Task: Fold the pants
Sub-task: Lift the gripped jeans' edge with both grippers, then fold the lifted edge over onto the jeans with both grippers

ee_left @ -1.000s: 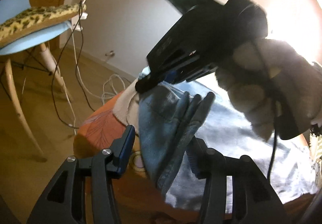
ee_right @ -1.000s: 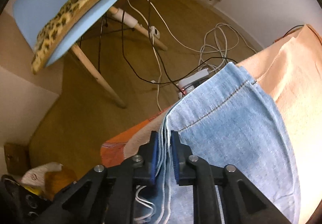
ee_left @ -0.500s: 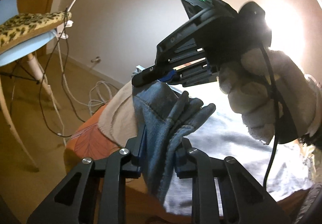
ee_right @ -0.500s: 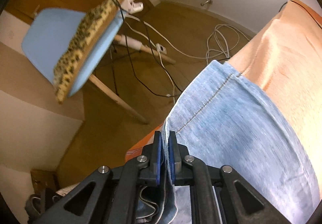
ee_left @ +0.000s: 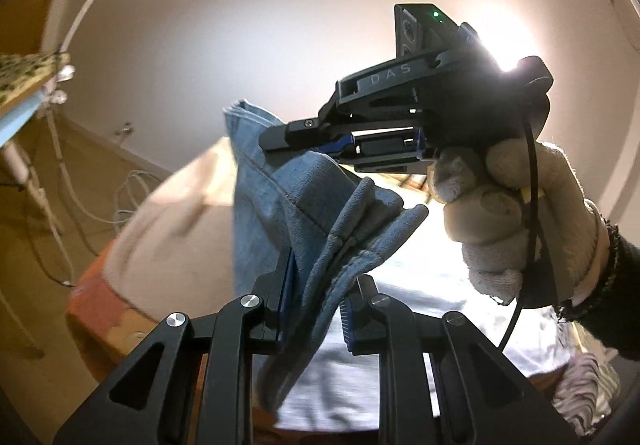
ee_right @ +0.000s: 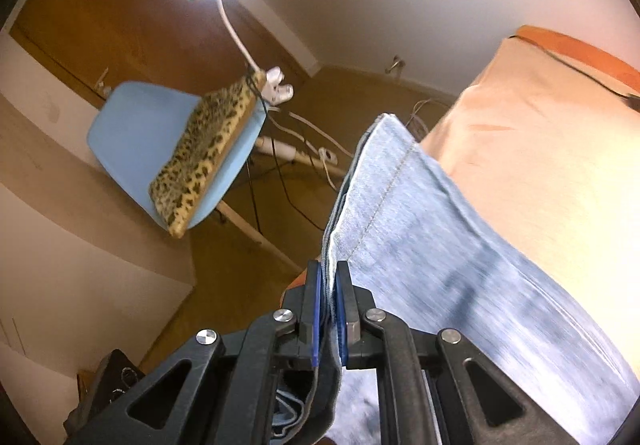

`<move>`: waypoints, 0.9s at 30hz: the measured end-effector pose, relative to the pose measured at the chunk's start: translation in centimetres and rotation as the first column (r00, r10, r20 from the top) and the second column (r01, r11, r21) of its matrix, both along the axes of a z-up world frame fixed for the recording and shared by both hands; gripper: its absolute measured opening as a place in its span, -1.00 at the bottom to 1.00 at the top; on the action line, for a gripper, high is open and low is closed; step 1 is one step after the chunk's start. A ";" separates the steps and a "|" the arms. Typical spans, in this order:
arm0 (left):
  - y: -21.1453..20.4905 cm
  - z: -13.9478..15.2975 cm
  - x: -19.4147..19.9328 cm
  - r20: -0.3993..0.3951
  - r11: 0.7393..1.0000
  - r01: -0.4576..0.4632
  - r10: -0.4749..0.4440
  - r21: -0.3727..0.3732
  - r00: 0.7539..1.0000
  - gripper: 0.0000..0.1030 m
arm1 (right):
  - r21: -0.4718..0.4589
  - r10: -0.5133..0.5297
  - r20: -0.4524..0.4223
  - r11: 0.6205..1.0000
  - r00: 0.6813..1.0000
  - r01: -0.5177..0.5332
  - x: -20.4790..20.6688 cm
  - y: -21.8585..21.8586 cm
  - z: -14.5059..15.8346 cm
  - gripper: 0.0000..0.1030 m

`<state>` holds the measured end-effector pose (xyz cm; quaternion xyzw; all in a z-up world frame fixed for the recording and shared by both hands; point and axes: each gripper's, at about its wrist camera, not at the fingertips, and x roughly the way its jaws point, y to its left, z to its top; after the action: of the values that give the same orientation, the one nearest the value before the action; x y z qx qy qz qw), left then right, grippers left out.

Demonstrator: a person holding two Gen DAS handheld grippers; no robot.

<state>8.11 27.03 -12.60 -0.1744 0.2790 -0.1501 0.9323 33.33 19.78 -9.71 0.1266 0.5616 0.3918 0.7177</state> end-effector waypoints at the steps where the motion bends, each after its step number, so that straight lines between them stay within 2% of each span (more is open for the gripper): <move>1: -0.5 0.2 0.1 -0.003 1.000 0.013 -0.013 0.000 1.000 -0.64 | 0.008 -0.017 0.003 1.000 1.000 0.017 -0.3 -1.2 0.4 -0.92; 8: -6.0 2.1 0.4 -0.023 0.987 0.159 -0.159 0.037 0.987 -0.64 | 0.018 -0.134 0.034 0.991 0.990 0.134 -2.1 -8.5 1.9 -0.92; 13: -11.5 2.5 0.6 -0.062 0.954 0.294 -0.291 0.050 0.955 -0.64 | 0.006 -0.228 0.067 0.974 0.971 0.228 -4.6 -15.5 2.1 -0.92; 17: -16.2 2.3 0.8 -0.116 0.904 0.421 -0.411 0.072 0.904 -0.64 | -0.013 -0.299 0.082 0.954 0.951 0.301 -6.8 -21.0 1.6 -0.92; 20: -20.3 2.6 1.0 -0.156 0.855 0.508 -0.491 0.106 0.857 -0.67 | -0.008 -0.360 0.072 0.932 0.930 0.362 -8.3 -24.6 0.4 -0.92; 24: -24.5 3.3 0.9 -0.183 0.798 0.587 -0.562 0.135 0.806 -0.67 | 0.013 -0.452 0.036 0.892 0.891 0.452 -10.2 -29.6 -1.0 -0.92; 27: -26.3 3.3 1.5 -0.202 0.767 0.628 -0.599 0.132 0.775 -0.68 | 0.032 -0.497 0.025 0.868 0.867 0.496 -11.4 -32.4 -1.3 -0.92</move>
<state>9.60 0.69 -9.29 0.0065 0.4021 -0.4061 0.8206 21.97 -12.62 -11.01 0.2691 0.4938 0.2030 0.8016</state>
